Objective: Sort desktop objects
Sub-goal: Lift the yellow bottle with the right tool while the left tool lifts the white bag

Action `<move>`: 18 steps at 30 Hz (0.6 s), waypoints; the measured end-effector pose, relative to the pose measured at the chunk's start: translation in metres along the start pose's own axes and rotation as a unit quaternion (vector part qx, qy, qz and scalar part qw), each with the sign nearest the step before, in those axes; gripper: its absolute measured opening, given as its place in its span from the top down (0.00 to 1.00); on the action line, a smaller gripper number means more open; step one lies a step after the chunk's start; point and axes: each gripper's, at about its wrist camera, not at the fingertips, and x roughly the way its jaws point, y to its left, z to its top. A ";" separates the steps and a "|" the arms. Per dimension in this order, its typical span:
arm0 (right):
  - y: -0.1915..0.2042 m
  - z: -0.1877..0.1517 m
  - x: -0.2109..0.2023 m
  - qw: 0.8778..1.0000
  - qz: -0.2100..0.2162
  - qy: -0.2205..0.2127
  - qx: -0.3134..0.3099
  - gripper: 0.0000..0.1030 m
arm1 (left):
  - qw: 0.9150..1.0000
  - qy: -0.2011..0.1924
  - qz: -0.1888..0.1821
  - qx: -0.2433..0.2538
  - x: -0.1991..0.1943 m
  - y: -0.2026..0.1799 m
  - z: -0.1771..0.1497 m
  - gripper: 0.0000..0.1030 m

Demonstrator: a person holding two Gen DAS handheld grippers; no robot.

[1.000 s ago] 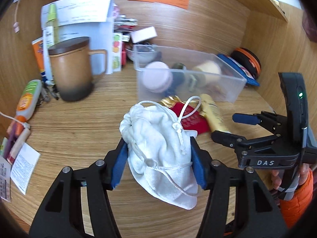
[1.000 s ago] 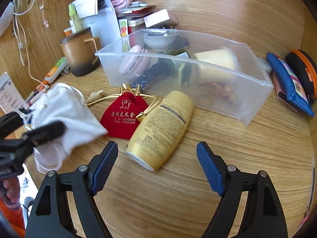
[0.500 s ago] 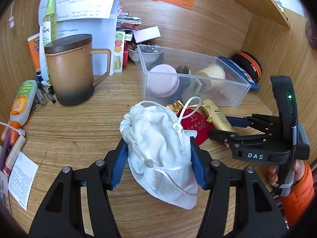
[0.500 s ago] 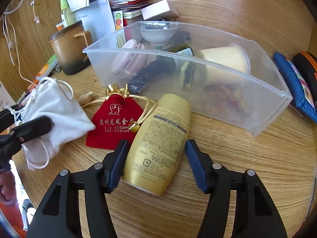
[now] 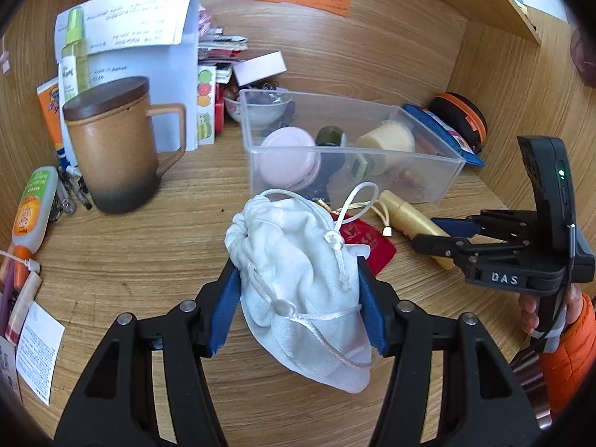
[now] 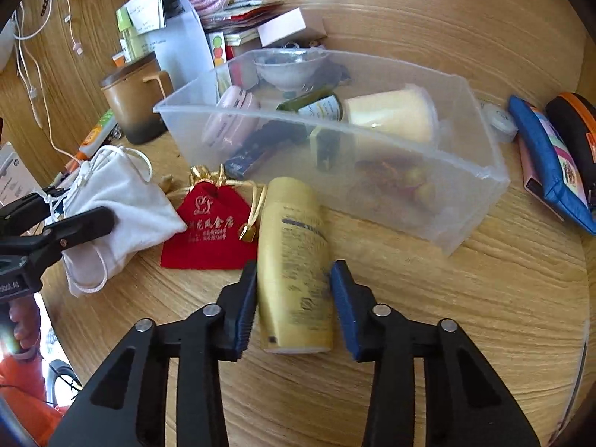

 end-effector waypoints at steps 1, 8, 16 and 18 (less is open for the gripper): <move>-0.002 -0.001 -0.002 1.000 -0.004 -0.002 -0.001 0.71 | 1.000 0.000 -0.001 0.003 0.000 -0.002 0.001 0.44; 0.002 0.011 0.017 0.999 -0.024 0.010 -0.036 0.74 | 1.000 0.012 -0.005 0.026 0.014 -0.020 0.008 0.44; 0.009 0.024 0.032 0.998 -0.031 0.011 -0.057 0.75 | 0.999 0.035 -0.007 0.033 0.035 -0.028 0.012 0.43; 0.010 0.023 0.032 0.998 -0.033 0.007 -0.056 0.76 | 0.999 0.037 -0.004 0.034 0.039 -0.030 0.014 0.43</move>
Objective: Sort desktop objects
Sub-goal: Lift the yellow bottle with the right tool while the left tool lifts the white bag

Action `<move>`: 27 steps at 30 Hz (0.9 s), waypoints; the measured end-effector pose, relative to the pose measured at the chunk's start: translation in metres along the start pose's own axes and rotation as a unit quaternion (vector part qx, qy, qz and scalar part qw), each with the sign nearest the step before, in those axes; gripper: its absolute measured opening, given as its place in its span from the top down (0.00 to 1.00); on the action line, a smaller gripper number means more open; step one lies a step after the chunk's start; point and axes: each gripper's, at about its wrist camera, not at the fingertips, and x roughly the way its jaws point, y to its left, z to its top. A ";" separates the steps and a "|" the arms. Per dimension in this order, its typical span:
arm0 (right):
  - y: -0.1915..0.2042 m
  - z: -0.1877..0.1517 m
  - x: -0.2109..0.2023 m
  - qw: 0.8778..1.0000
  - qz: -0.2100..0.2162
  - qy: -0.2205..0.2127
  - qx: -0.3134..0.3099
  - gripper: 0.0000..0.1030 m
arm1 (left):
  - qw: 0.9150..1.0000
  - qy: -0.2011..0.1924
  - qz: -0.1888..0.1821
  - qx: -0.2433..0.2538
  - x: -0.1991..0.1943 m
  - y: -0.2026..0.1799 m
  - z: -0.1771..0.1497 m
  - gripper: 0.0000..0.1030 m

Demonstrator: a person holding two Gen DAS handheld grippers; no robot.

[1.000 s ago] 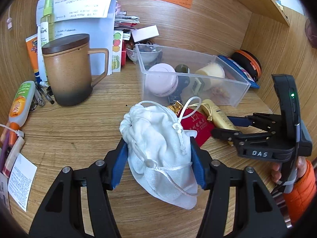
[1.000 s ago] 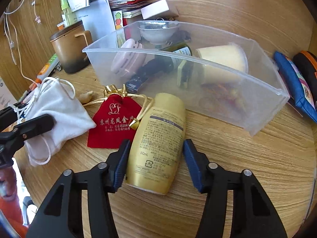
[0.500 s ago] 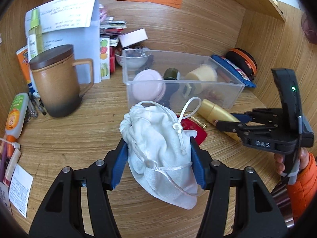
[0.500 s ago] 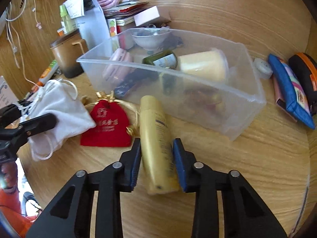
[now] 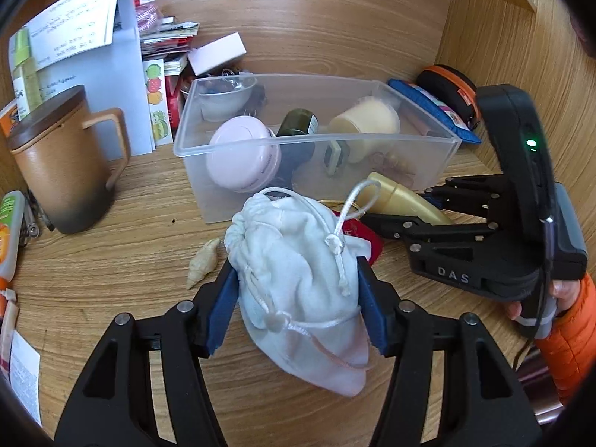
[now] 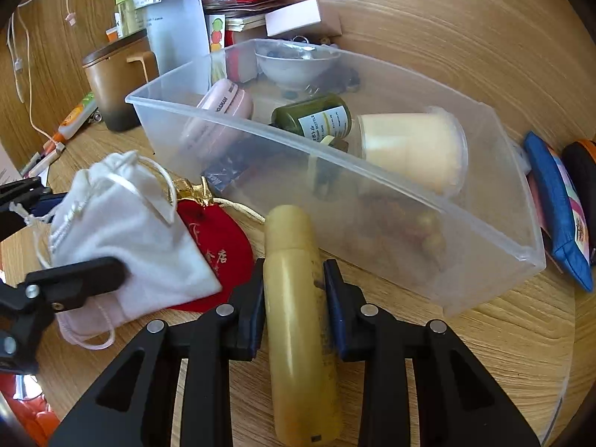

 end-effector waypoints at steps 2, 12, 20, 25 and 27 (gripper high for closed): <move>0.001 -0.001 0.000 1.000 -0.006 -0.004 0.005 0.76 | 1.000 0.001 0.003 0.000 0.002 -0.001 0.002 0.43; -0.018 -0.001 -0.040 0.997 -0.005 -0.057 0.046 0.77 | 0.999 -0.031 0.008 0.002 -0.024 -0.002 0.012 0.47; -0.017 0.002 -0.068 0.994 0.003 -0.091 0.052 0.77 | 0.997 -0.075 0.007 0.007 -0.056 -0.003 0.025 0.61; -0.013 0.008 -0.075 0.994 0.009 -0.103 0.047 0.77 | 0.999 -0.051 0.010 0.007 -0.044 0.001 0.021 0.61; -0.012 0.009 -0.079 0.993 0.011 -0.107 0.046 0.77 | 0.999 -0.043 0.011 -0.003 -0.042 0.005 0.016 0.61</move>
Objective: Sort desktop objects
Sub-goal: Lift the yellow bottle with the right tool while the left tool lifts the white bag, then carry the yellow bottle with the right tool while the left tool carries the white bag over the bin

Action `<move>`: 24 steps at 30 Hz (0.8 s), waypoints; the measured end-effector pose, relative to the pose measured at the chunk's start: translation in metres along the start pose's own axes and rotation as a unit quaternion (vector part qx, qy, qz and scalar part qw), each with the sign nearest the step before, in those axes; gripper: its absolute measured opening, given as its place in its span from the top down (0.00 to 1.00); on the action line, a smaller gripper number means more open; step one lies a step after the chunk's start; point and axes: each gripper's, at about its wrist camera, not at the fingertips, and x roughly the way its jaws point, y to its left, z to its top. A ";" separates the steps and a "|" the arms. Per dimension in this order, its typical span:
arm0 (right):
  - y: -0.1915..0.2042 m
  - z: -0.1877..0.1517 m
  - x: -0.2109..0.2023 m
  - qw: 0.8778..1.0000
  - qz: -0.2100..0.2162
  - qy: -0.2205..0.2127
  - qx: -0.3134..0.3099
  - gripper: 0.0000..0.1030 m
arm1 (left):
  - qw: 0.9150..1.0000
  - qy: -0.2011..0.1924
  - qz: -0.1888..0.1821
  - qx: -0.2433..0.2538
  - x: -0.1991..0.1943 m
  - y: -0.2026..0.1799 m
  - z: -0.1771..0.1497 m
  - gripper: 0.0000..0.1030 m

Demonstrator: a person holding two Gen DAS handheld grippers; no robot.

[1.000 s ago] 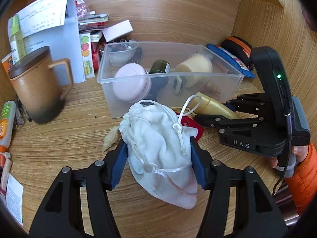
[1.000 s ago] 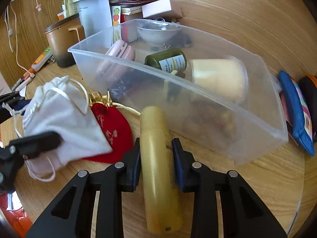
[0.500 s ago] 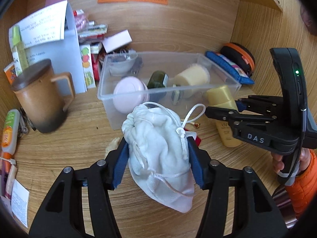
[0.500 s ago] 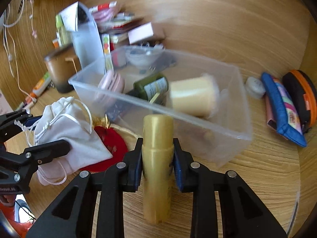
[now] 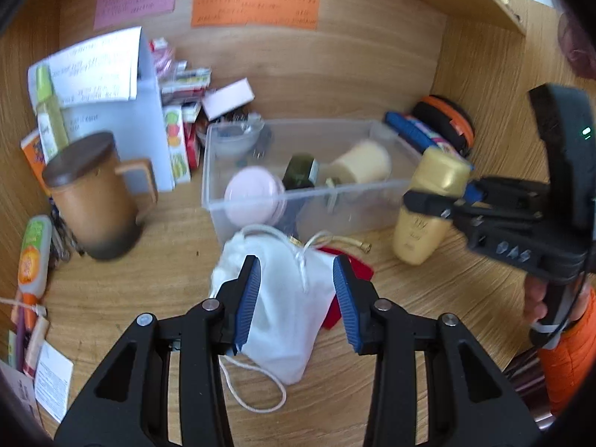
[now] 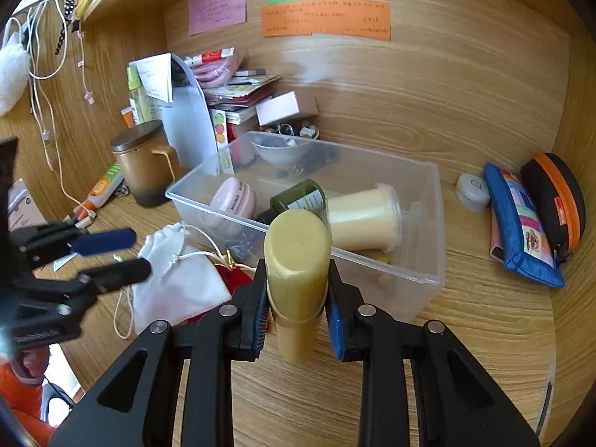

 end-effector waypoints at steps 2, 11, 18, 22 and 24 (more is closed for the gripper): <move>0.001 0.000 -0.004 1.000 0.001 -0.004 0.000 0.77 | 1.000 -0.004 0.001 -0.009 -0.004 0.007 -0.005 0.57; 0.002 0.003 -0.010 1.000 0.016 -0.013 0.005 0.77 | 0.998 0.051 -0.024 -0.034 0.022 0.030 -0.021 0.18; 0.003 0.000 -0.011 1.000 0.019 -0.010 0.003 0.77 | 0.996 0.086 -0.007 -0.023 0.058 0.016 -0.020 0.19; -0.001 -0.002 -0.013 1.000 0.022 -0.011 0.006 0.77 | 0.996 0.082 -0.012 -0.024 0.062 0.016 -0.017 0.43; 0.000 -0.001 -0.014 1.000 0.022 -0.013 0.004 0.77 | 0.997 0.074 -0.011 -0.021 0.059 0.016 -0.019 0.53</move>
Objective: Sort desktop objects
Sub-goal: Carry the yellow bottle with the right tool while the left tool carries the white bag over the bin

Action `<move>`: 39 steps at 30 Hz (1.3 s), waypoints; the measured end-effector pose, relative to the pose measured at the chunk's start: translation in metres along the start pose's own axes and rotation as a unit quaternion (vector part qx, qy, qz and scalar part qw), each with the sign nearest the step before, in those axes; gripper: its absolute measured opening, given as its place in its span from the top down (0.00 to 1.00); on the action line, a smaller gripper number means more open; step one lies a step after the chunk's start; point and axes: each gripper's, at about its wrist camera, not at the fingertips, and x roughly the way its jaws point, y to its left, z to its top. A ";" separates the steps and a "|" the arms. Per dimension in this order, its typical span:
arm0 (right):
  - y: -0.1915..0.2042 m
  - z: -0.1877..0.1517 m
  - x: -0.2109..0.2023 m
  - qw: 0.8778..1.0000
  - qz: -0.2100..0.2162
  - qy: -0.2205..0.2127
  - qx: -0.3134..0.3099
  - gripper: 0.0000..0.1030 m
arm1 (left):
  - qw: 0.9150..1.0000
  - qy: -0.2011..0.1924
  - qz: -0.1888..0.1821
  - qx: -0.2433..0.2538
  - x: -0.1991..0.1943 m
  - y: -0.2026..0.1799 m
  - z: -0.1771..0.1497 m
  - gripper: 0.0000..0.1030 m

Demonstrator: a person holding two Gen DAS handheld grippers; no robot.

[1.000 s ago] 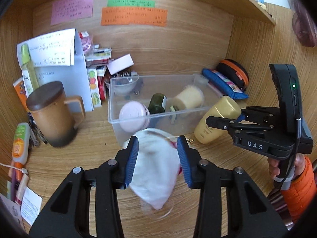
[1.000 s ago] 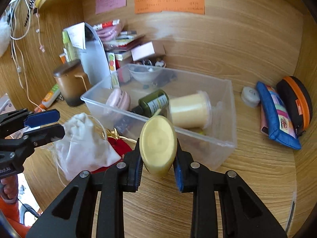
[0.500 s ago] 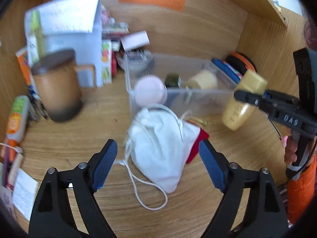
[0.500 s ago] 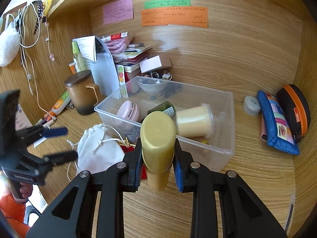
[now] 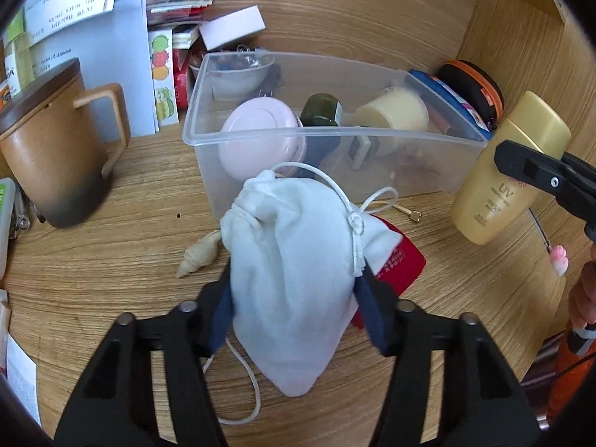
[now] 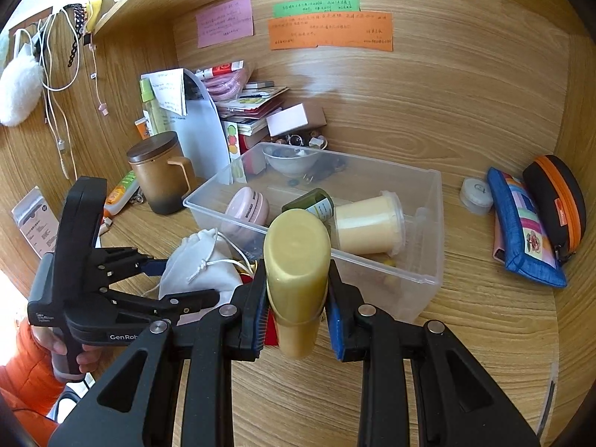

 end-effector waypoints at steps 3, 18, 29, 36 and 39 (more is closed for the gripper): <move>0.003 0.002 -0.001 1.000 0.004 -0.003 -0.002 0.76 | 1.000 -0.011 -0.003 0.000 -0.008 0.001 -0.002 0.66; 0.017 0.025 -0.019 0.999 0.011 -0.041 -0.019 0.77 | 0.996 -0.076 -0.034 0.015 -0.074 -0.008 0.014 0.71; 0.017 0.051 -0.012 0.998 0.012 -0.052 -0.027 0.77 | 0.993 -0.117 -0.022 0.021 -0.107 0.005 0.052 0.71; 0.011 0.071 0.001 0.998 0.013 -0.057 -0.028 0.77 | 0.991 -0.129 -0.019 0.028 -0.103 0.010 0.074 0.71; 0.009 0.077 0.010 0.998 0.013 -0.054 -0.027 0.77 | 0.991 -0.130 -0.019 0.033 -0.096 0.010 0.084 0.71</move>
